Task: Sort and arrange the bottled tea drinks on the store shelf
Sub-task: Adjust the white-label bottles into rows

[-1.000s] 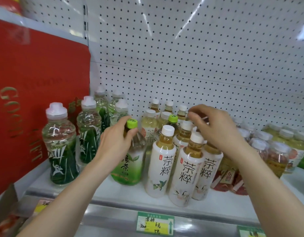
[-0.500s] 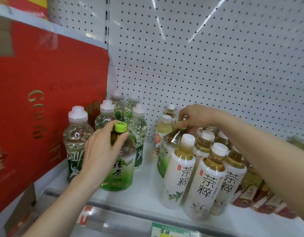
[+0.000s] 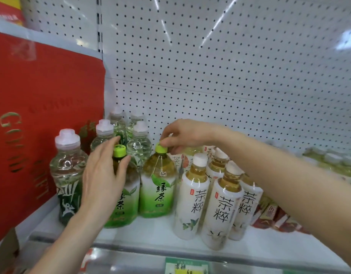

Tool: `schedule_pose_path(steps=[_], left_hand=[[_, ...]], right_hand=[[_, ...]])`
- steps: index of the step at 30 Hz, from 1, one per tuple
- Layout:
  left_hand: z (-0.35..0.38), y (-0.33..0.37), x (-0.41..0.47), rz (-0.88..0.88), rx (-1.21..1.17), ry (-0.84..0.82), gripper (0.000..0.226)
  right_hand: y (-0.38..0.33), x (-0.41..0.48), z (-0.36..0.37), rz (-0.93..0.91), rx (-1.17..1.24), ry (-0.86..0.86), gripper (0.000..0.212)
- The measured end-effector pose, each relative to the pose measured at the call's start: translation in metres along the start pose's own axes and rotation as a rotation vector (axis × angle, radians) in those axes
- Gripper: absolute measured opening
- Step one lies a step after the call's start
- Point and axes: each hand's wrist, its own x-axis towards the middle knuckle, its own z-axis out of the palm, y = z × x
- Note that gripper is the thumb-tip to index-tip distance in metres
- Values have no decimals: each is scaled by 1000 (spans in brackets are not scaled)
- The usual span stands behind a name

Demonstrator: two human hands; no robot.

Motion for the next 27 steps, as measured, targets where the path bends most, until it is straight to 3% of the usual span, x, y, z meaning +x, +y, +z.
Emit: schedule_pose_path(steps=[4, 6, 9, 12, 18, 22, 27], left_hand=[[3, 26, -4, 238, -26, 103, 49], [11, 48, -7, 370, -99, -3, 43], [28, 79, -12, 404, -134, -359, 58], [47, 88, -13, 379, -130, -515, 65], [48, 87, -12, 282, -211, -417, 50], [54, 89, -11, 210, -244, -363, 45], [63, 92, -9, 195, -252, -339, 44]], right_hand=[[50, -40, -25, 65, -71, 366, 36], [82, -60, -30, 178, -72, 445, 34], [112, -75, -23, 365, -103, 281, 43], [122, -77, -15, 338, -36, 227, 38], [118, -81, -23, 271, 36, 337, 41], [109, -87, -21, 195, 46, 193, 46], [108, -82, -8, 116, -4, 192, 25]])
